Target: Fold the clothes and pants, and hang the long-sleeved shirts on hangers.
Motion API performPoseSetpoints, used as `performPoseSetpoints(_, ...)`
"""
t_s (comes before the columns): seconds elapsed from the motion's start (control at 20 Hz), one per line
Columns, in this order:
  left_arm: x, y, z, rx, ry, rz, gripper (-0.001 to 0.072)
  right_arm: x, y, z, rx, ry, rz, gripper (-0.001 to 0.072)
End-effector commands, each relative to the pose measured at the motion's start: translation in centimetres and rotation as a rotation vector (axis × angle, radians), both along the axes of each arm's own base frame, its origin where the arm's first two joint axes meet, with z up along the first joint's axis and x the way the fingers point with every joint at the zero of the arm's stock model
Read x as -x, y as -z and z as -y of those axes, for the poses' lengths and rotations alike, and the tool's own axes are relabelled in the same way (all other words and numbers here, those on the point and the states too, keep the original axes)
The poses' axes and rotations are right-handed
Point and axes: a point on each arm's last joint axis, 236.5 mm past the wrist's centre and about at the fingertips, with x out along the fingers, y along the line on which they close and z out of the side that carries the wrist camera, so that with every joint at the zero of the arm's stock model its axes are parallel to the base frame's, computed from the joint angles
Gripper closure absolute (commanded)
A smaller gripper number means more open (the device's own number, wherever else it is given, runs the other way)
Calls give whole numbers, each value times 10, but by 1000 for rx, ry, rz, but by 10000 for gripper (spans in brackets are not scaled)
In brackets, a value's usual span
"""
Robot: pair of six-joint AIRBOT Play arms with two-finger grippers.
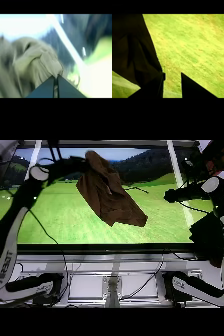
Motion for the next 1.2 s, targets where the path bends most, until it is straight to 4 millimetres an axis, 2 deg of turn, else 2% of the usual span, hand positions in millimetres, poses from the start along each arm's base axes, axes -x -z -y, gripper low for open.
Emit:
performPoseSetpoints(0.0,34,-120,-32,-11,-94,282,671,-4,-5,-2,-12,6,20,469)
performPoseSetpoints(0.1,58,-152,-42,-73,-107,372,671,3,-3,-9,-41,-4,-10,488)
performPoseSetpoints(0.2,78,-178,-53,-111,-125,440,671,11,0,-10,-42,-16,-46,642)
performPoseSetpoints(0.3,92,-197,-73,-168,-170,497,672,18,4,-9,-27,-32,-74,643)
performPoseSetpoints(0.4,100,-199,-97,-212,-202,486,672,25,10,-5,-8,-39,-108,644)
performPoseSetpoints(0.5,105,-178,-128,-265,-231,377,672,36,24,-5,-10,-44,-159,643)
performPoseSetpoints(0.6,108,-140,-173,-315,-296,193,672,53,47,-11,-43,-41,-231,623)
performPoseSetpoints(0.65,113,-118,-195,-336,-328,93,672,64,60,-22,-94,-39,-274,521)
performPoseSetpoints(0.7,119,-96,-217,-356,-356,-6,672,74,71,-37,-167,-28,-308,370)
performPoseSetpoints(0.8,130,-65,-249,-373,-395,-148,671,82,84,-65,-324,19,-336,362)
performPoseSetpoints(0.9,136,-47,-270,-367,-424,-224,672,79,87,-86,-457,81,-332,361)
performPoseSetpoints(0.95,136,-42,-276,-364,-432,-244,672,74,89,-88,-487,115,-312,362)
performPoseSetpoints(1.15,130,-31,-279,-302,-446,-288,672,48,105,-53,-358,209,-203,351)
